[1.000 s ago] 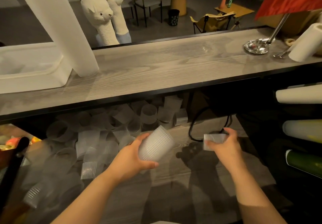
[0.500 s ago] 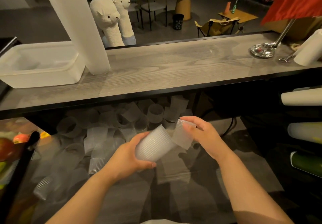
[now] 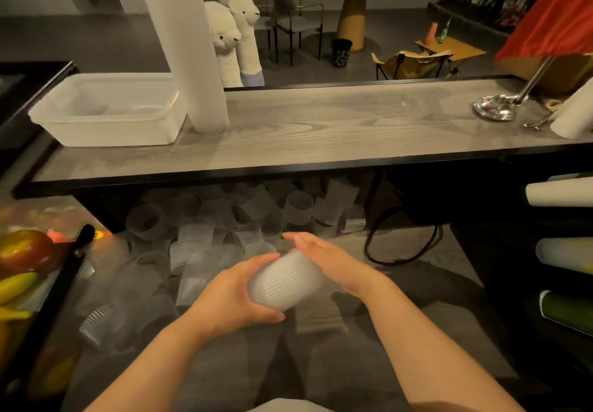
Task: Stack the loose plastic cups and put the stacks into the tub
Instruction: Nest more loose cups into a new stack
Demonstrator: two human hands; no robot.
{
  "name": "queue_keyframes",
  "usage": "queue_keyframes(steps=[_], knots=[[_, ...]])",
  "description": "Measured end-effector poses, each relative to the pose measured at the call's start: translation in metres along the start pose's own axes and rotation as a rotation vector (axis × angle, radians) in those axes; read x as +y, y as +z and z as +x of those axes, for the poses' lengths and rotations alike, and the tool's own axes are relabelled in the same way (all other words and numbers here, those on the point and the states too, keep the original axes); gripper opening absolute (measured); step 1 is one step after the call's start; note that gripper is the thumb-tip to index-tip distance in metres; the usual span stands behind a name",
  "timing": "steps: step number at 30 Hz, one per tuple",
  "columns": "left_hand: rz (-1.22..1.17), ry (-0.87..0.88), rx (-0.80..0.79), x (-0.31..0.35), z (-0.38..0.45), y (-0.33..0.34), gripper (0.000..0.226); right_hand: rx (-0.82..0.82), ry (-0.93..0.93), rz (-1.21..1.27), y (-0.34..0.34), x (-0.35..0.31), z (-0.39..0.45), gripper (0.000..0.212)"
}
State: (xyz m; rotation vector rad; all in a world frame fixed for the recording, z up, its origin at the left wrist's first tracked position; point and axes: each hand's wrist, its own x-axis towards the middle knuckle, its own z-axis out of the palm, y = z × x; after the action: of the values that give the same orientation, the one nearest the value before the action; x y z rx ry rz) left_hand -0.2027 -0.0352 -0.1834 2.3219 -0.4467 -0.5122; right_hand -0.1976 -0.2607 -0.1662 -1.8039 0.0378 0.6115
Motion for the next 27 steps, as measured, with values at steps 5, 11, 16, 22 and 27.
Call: queue_keyframes(steps=[5, 11, 16, 22, 27], knots=[[0.124, -0.043, 0.030, 0.000, -0.010, 0.003, 0.101, 0.043, -0.012, 0.119, 0.033, 0.006, 0.028, 0.055], [0.217, -0.223, 0.081, -0.016, -0.019, -0.006, 0.102, 0.216, -0.104, 0.201, 0.057, 0.007, 0.059, 0.041], [0.145, -0.398, 0.171, -0.042, -0.032, -0.015, 0.108, 0.385, 0.096, -0.277, 0.064, 0.039, 0.096, 0.018], [0.116, -0.431, 0.225, -0.052, -0.037, -0.024, 0.112, 0.034, 0.041, -0.749, 0.077, 0.057, 0.113, 0.037], [0.108, -0.417, 0.258, -0.054, -0.037, -0.029, 0.113, -0.014, 0.067, -0.943, 0.078, 0.059, 0.114, 0.030]])
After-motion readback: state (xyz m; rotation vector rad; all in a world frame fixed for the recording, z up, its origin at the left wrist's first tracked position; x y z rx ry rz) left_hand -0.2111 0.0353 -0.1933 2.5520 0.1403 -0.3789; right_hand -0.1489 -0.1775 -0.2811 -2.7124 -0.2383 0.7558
